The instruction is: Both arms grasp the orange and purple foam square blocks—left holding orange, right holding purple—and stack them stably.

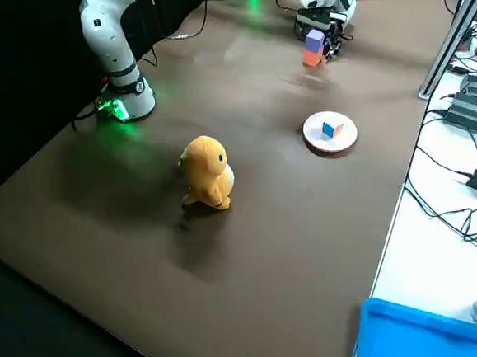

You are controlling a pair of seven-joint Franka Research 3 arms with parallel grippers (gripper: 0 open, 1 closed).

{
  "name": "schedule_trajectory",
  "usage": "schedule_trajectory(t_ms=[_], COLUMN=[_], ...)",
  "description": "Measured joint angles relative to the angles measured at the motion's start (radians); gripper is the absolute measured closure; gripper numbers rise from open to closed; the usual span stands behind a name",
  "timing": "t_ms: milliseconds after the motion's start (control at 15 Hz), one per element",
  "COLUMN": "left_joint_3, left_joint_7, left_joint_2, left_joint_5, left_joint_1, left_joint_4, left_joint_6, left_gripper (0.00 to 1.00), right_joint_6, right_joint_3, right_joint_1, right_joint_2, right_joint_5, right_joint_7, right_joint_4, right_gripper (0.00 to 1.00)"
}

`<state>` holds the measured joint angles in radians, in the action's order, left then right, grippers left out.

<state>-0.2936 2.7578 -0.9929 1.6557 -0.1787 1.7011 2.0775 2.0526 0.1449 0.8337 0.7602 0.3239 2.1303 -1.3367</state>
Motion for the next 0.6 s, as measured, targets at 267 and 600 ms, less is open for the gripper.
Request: schedule_trajectory(t_ms=[267,600], left_joint_3=[0.0,0.0], left_joint_7=[0.0,0.0], left_joint_2=[0.0,0.002], left_joint_5=[0.0,0.0], left_joint_1=[0.011,0.022], left_joint_4=[0.003,0.008], left_joint_6=[-0.009,-0.024], left_gripper=[0.07,0.07], right_joint_6=[-0.01,-0.01], right_joint_3=[0.002,0.03], right_joint_1=[0.0,-0.002], right_joint_2=[-0.001,-0.008], right_joint_5=[-0.001,-0.002], right_joint_7=[0.0,-0.001], right_joint_4=[0.01,0.02], right_gripper=[0.0,0.0])
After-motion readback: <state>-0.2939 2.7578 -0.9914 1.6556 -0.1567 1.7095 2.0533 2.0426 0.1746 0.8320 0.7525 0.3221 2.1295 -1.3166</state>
